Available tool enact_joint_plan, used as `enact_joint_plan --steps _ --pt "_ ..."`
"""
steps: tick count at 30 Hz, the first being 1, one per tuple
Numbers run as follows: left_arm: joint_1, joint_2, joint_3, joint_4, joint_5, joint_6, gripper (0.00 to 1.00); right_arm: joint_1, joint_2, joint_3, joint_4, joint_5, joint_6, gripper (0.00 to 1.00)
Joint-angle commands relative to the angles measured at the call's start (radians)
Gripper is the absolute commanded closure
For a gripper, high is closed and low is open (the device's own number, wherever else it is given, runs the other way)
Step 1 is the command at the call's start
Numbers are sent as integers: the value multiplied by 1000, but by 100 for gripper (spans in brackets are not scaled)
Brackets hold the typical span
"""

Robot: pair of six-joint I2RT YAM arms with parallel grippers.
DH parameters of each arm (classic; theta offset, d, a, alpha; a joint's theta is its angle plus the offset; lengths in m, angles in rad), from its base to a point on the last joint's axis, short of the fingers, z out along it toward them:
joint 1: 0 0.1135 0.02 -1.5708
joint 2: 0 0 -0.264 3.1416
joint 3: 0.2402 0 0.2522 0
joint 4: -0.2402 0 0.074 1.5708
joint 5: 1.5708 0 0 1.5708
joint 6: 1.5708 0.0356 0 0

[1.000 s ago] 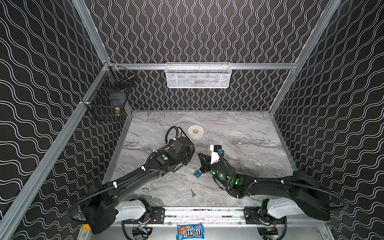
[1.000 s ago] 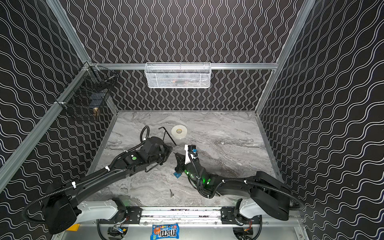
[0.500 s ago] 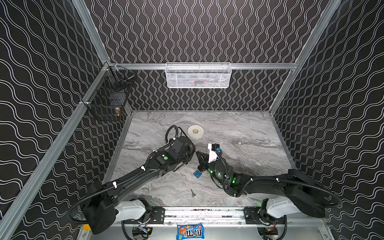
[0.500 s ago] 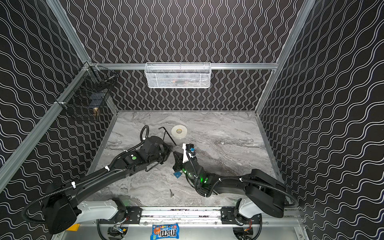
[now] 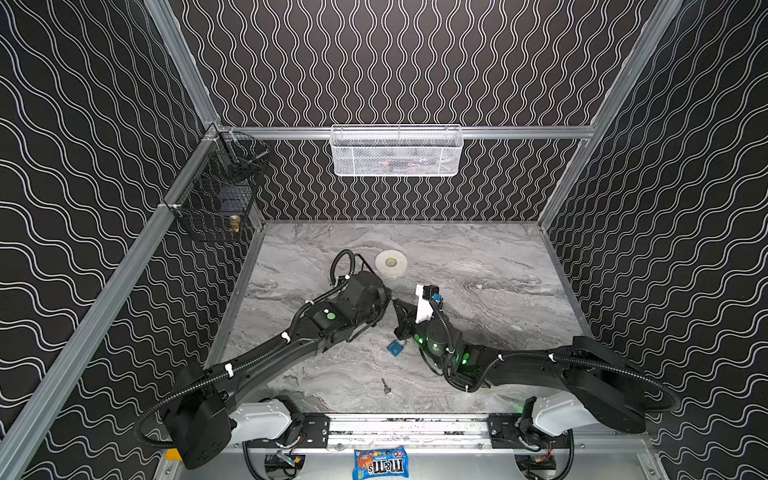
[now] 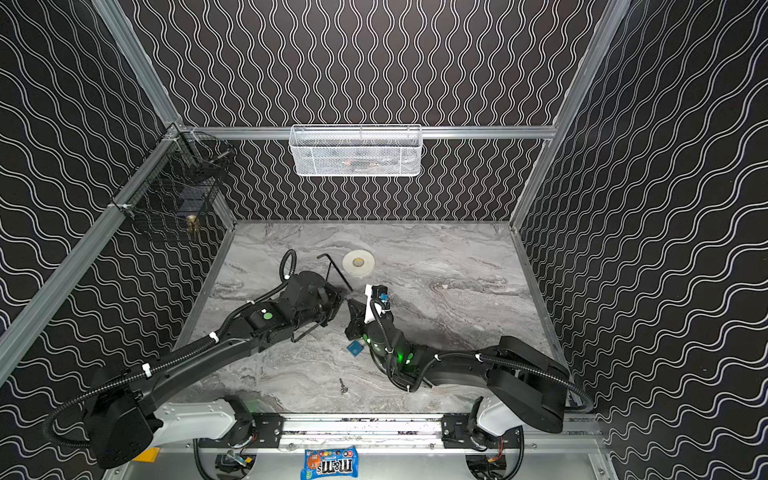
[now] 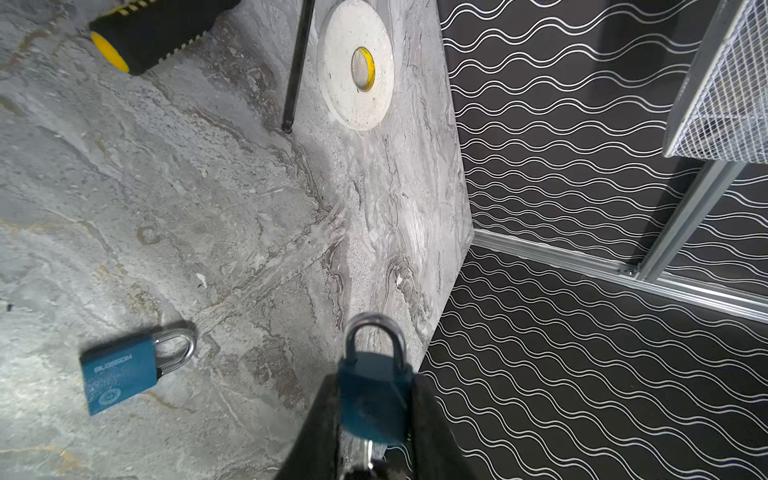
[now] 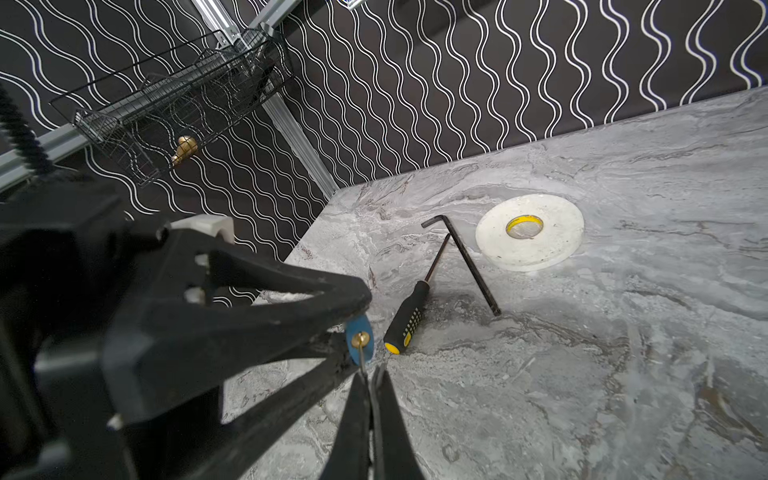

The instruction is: Unlock with the key

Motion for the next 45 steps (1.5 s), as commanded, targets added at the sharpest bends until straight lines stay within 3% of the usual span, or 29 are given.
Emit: enact_joint_plan --steps 1,45 --pt "-2 -10 4 33 23 -3 92 -3 -10 3 22 19 -18 100" --pt "-14 12 48 15 59 61 97 -32 -45 55 41 -13 -99 100"
